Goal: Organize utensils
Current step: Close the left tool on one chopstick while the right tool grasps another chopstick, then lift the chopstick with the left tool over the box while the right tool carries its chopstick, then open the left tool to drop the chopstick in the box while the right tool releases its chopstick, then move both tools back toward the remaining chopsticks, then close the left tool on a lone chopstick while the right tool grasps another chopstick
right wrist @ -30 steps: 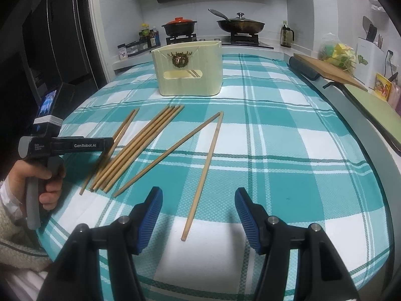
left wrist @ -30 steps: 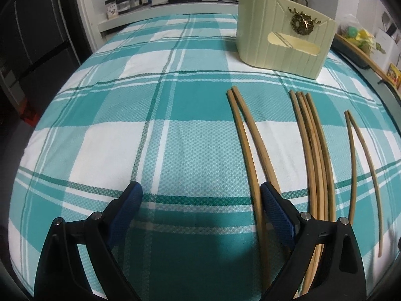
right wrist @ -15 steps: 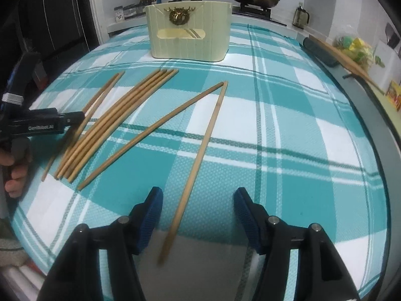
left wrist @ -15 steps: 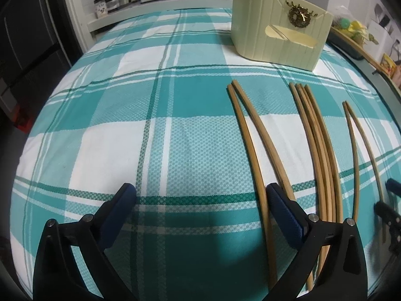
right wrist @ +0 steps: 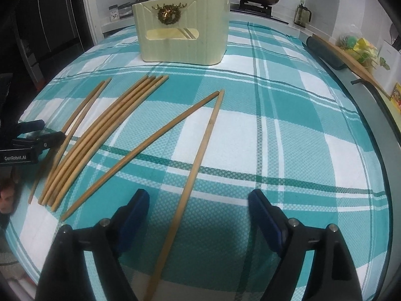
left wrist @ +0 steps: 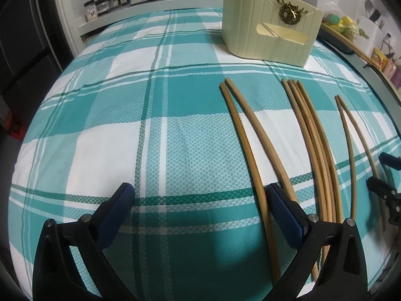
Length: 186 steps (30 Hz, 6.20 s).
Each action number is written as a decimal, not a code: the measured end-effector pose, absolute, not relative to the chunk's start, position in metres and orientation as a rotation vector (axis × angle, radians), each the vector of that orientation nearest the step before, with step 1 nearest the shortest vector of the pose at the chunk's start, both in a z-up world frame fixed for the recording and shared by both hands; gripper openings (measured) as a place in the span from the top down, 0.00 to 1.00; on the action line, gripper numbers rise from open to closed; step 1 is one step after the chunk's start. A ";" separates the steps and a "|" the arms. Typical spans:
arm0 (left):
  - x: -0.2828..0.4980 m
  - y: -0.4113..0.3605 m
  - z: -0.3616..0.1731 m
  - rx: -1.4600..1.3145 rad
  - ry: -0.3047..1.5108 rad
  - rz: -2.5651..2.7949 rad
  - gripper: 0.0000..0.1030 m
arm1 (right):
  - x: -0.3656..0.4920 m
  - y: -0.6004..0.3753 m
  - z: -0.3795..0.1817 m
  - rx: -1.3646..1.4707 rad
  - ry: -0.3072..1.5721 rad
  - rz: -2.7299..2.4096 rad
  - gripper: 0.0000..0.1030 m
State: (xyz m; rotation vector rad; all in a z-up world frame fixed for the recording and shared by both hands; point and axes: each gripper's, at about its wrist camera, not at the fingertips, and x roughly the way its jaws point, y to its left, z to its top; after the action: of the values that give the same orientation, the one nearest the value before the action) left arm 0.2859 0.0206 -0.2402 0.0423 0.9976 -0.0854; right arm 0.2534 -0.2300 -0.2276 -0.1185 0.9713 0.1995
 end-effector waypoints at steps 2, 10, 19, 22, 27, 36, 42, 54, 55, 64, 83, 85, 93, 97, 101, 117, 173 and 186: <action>0.285 0.021 -0.240 0.041 0.992 -0.081 0.00 | 0.253 -0.231 -0.227 -0.119 0.968 0.203 0.17; 0.285 0.021 -0.241 0.039 0.988 -0.076 0.00 | 0.254 -0.229 -0.226 -0.126 0.979 0.195 0.19; 0.328 0.015 -0.239 0.080 1.040 -0.159 0.00 | 0.290 -0.228 -0.221 -0.128 1.002 0.211 0.52; 0.346 0.011 -0.239 0.098 1.051 -0.177 0.00 | 0.315 -0.226 -0.220 -0.132 1.016 0.215 0.63; 0.370 0.001 -0.234 0.111 1.080 -0.210 0.19 | 0.354 -0.224 -0.219 -0.123 1.042 0.212 0.78; 0.384 -0.017 -0.222 0.126 1.075 -0.268 0.95 | 0.383 -0.227 -0.216 -0.072 1.058 0.193 0.94; 0.362 -0.001 -0.172 0.037 0.947 -0.273 0.95 | 0.371 -0.251 -0.181 0.086 0.977 0.241 0.94; 0.284 0.025 -0.038 -0.018 0.628 -0.342 0.95 | 0.293 -0.261 -0.054 0.092 0.704 0.331 0.94; 0.279 0.027 -0.031 -0.025 0.611 -0.347 0.95 | 0.288 -0.260 -0.047 0.086 0.682 0.334 0.94; 0.272 0.031 0.004 -0.065 0.534 -0.357 0.96 | 0.264 -0.255 0.002 0.052 0.476 0.305 0.94; 0.341 0.026 0.105 -0.101 0.397 -0.359 0.96 | 0.336 -0.238 0.085 0.056 0.271 0.345 0.94; 0.358 0.022 0.106 -0.105 0.390 -0.345 0.96 | 0.353 -0.232 0.090 0.042 0.241 0.340 0.94; 0.431 0.004 0.070 -0.118 0.497 -0.329 0.96 | 0.423 -0.218 0.071 0.041 0.229 0.315 0.94; 0.460 -0.004 0.038 -0.106 0.589 -0.329 0.96 | 0.455 -0.221 0.044 0.048 0.277 0.301 0.94; 0.488 -0.014 0.005 -0.107 0.718 -0.338 0.96 | 0.487 -0.222 0.013 0.056 0.419 0.301 0.94; 0.542 -0.047 -0.042 -0.082 0.878 -0.298 0.83 | 0.547 -0.226 -0.055 0.050 0.760 0.234 0.92; 0.281 -0.010 -0.227 -0.011 0.974 -0.103 0.18 | 0.256 -0.211 -0.212 0.143 0.903 0.216 0.59; 0.276 -0.006 -0.231 0.039 0.931 -0.047 0.39 | 0.283 -0.168 -0.221 -0.095 0.929 0.170 0.79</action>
State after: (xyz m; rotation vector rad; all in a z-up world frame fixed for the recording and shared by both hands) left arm 0.2758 -0.0060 -0.2310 0.0388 0.9309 -0.0473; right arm 0.2826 -0.1683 -0.2211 -0.0951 0.9286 0.1700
